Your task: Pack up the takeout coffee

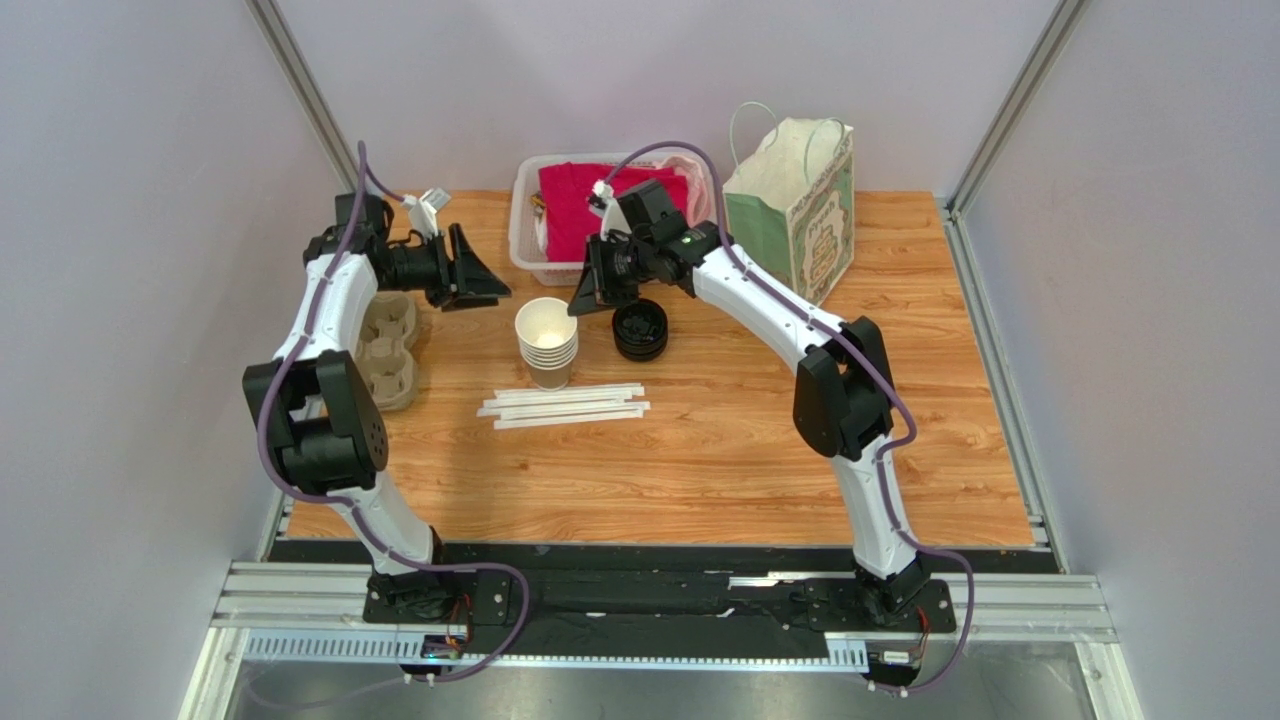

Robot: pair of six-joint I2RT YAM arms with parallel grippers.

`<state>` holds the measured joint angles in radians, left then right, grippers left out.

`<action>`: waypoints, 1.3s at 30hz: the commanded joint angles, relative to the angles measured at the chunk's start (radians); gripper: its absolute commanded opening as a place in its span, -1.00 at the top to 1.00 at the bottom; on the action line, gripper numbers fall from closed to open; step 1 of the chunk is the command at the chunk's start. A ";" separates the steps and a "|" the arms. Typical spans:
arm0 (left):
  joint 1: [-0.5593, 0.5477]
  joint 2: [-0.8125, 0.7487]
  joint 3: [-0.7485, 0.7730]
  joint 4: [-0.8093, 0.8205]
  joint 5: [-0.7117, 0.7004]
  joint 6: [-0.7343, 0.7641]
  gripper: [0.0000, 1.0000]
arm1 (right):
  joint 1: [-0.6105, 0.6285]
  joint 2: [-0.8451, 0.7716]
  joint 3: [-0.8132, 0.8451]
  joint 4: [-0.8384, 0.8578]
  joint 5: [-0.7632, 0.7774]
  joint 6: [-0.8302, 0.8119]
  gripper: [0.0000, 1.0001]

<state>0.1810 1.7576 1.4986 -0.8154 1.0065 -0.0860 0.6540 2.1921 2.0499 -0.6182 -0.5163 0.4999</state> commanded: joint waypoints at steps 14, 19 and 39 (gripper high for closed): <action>-0.070 -0.078 -0.130 0.035 0.064 -0.029 0.24 | -0.004 -0.028 0.007 0.074 -0.050 0.045 1.00; -0.078 -0.060 -0.136 0.038 0.031 -0.023 0.24 | -0.004 -0.026 -0.003 0.090 -0.076 0.058 1.00; -0.084 -0.053 -0.069 0.002 -0.043 -0.008 0.11 | -0.019 -0.032 -0.005 0.216 -0.171 0.135 1.00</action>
<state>0.1085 1.7191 1.3743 -0.8024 0.9798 -0.1238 0.6384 2.1921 2.0167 -0.5102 -0.6189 0.5896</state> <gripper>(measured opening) 0.467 0.014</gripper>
